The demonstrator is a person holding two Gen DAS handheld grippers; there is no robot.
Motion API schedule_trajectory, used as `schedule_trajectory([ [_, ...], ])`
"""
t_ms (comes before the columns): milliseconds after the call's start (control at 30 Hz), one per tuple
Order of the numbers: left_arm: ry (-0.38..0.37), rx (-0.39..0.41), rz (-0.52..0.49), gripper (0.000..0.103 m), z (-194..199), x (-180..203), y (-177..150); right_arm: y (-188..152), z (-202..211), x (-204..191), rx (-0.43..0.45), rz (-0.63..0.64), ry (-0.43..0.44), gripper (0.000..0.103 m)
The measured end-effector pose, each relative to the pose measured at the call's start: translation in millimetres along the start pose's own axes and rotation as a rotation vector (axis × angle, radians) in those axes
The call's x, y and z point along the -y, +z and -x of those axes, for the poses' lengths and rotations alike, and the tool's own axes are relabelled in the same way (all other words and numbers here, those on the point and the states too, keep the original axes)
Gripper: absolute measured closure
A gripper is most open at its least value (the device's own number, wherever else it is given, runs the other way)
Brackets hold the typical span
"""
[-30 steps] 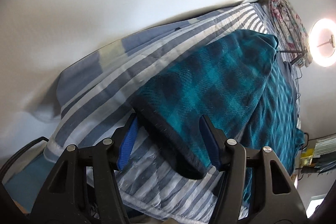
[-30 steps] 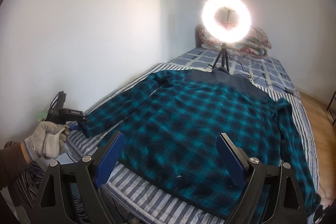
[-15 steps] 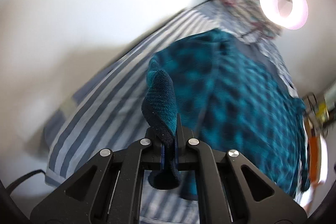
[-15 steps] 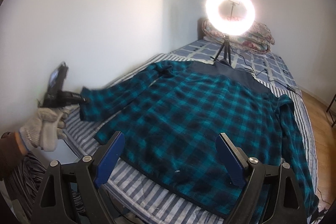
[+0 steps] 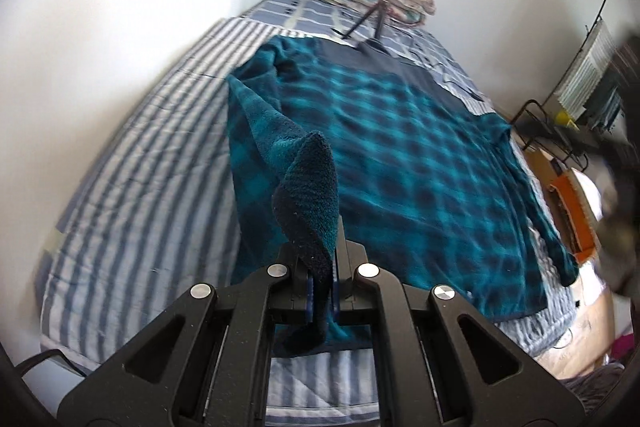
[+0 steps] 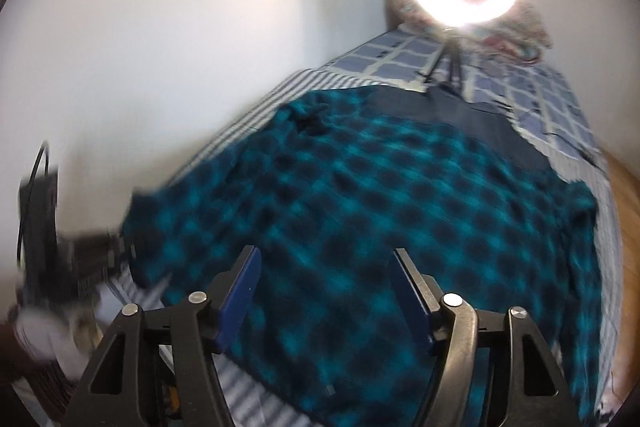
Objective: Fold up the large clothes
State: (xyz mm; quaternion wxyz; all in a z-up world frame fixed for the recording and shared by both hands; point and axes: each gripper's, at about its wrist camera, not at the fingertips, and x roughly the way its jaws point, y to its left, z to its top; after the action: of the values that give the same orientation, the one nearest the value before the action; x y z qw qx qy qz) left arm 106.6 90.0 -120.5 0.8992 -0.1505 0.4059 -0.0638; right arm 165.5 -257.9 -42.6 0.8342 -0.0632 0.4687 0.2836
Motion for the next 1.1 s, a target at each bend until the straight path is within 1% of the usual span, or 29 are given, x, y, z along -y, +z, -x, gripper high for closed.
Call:
schedule_trajectory([
  [100,-0.014,0.0,-0.002,0.1,-2.5,4.7,-0.1,37.6,-30.1,-9.7,-0.034,-0.008,0.044,0.057],
  [133,-0.021,-0.001,0.001,0.1,-2.5,3.3,0.6,50.7,-41.9,-15.2,-0.048,0.002,0.056,0.058],
  [333,-0.054,-0.007,0.019,0.1,-4.2,2.0,3.7,103.5,-103.2,-53.1,-0.114,0.07,0.088,0.058],
  [533,-0.068,-0.003,0.03,0.1,-2.9,-1.7,5.7,142.7,-162.5,-80.3,-0.17,0.085,0.118,0.058],
  [667,-0.087,-0.005,0.051,0.1,-2.3,-6.4,8.1,161.5,-206.1,-93.2,-0.227,0.077,0.114,0.058],
  [733,-0.084,0.001,0.047,0.1,-1.1,-5.7,8.6,168.1,-232.9,-101.0,-0.26,0.086,0.101,0.058],
  [933,-0.085,-0.004,0.041,0.1,-1.0,-4.4,9.4,178.8,-296.1,-114.5,-0.335,0.085,0.064,0.058],
  [1100,-0.068,-0.009,0.027,0.1,-2.4,-4.2,7.9,183.3,-336.0,-122.9,-0.395,0.103,-0.025,0.059],
])
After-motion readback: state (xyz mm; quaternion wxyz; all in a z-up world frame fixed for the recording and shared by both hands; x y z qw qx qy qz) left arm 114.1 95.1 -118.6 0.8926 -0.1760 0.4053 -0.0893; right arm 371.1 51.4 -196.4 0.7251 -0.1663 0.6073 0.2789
